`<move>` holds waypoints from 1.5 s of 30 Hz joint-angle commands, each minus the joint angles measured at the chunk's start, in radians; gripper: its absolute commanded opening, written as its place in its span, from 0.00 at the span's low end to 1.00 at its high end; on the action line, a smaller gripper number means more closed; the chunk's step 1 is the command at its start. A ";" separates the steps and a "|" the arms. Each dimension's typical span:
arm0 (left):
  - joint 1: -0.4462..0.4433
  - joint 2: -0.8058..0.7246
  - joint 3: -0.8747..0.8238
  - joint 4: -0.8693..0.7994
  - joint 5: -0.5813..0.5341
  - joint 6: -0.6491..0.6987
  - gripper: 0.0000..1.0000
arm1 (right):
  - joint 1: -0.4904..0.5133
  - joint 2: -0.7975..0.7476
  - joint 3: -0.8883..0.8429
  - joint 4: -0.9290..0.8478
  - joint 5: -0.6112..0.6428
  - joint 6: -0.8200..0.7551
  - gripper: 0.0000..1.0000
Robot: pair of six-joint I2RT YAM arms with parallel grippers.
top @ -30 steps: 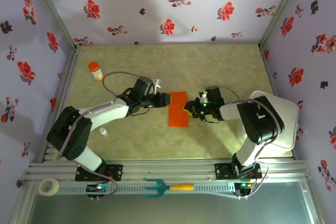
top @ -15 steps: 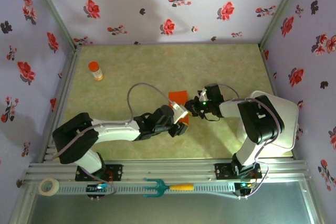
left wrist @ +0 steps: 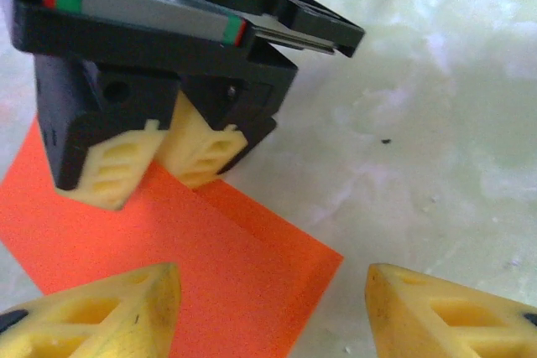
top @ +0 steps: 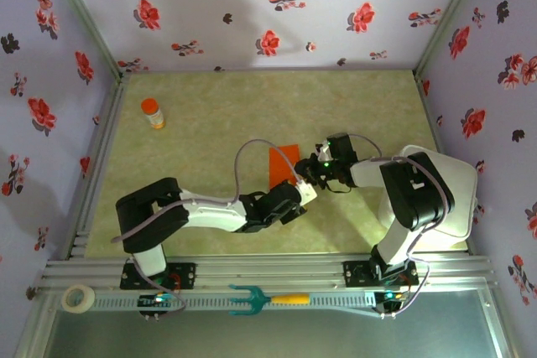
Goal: Fold a paper plane with a square sheet of paper (pick it up from the middle)
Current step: Fold the triangle a second time at the center of the table.
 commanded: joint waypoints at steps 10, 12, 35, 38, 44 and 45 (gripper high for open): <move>-0.006 0.046 0.057 -0.050 -0.097 0.061 0.53 | -0.007 0.007 0.017 -0.001 -0.010 0.002 0.21; -0.006 0.047 0.056 -0.054 -0.097 0.060 0.50 | -0.007 0.005 0.015 -0.002 -0.009 0.001 0.21; 0.067 -0.040 0.064 -0.134 0.081 -0.173 0.00 | -0.031 -0.074 0.004 -0.113 0.064 -0.053 0.25; 0.127 -0.066 0.058 -0.140 0.234 -0.262 0.00 | -0.048 -0.122 -0.001 -0.179 0.107 -0.081 0.29; 0.235 -0.071 0.036 -0.099 0.494 -0.399 0.00 | -0.065 -0.252 -0.022 -0.311 0.203 -0.127 0.34; 0.247 -0.070 0.035 -0.093 0.517 -0.415 0.00 | -0.065 -0.268 -0.030 -0.316 0.199 -0.123 0.34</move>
